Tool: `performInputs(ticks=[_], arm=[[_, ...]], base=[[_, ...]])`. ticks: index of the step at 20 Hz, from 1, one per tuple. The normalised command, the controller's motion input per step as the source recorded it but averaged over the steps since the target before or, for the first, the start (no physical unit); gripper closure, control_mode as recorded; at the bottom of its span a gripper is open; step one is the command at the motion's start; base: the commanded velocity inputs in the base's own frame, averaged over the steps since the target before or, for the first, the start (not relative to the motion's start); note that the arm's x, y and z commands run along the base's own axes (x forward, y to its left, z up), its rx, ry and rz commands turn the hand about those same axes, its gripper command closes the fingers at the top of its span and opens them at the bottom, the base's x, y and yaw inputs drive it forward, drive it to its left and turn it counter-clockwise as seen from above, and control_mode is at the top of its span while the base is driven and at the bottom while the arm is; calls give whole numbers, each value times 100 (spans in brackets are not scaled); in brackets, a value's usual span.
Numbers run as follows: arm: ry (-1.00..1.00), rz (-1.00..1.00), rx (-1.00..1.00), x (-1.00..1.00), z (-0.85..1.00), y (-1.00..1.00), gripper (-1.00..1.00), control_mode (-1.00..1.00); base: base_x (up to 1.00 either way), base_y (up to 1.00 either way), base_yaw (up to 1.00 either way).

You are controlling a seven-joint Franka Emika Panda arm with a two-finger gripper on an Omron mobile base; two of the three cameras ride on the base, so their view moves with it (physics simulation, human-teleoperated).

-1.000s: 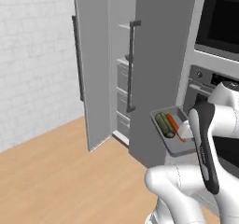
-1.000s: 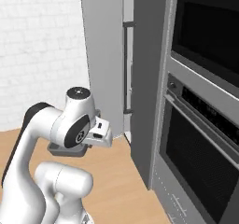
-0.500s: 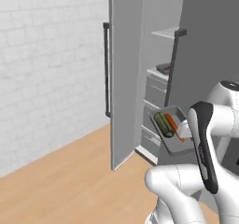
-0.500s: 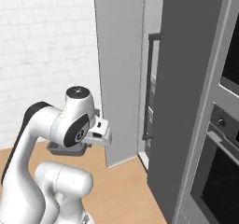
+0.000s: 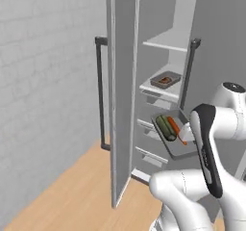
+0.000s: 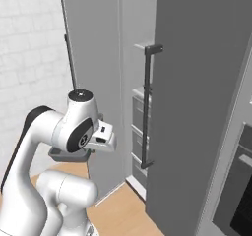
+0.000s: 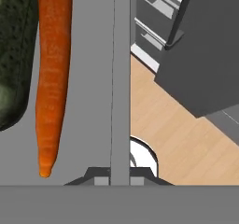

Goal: Take the meat container that has the chicken drumstick and place it on the second highest rack of the freezer. Then take the vegetable container that has the carrot and cucumber and place it on the highest rack of the freezer.

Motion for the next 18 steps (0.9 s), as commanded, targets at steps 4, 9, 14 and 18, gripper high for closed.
performInputs(ticks=[4,9,14,18], arm=[[0,0,0,0,0,0,100,100],[0,0,0,0,0,0,100,100],[0,0,0,0,0,0,100,100],[0,0,0,0,0,0,100,100]], base=[[37,36,-41],[1,45,-39],[51,36,-35],[79,21,-29]])
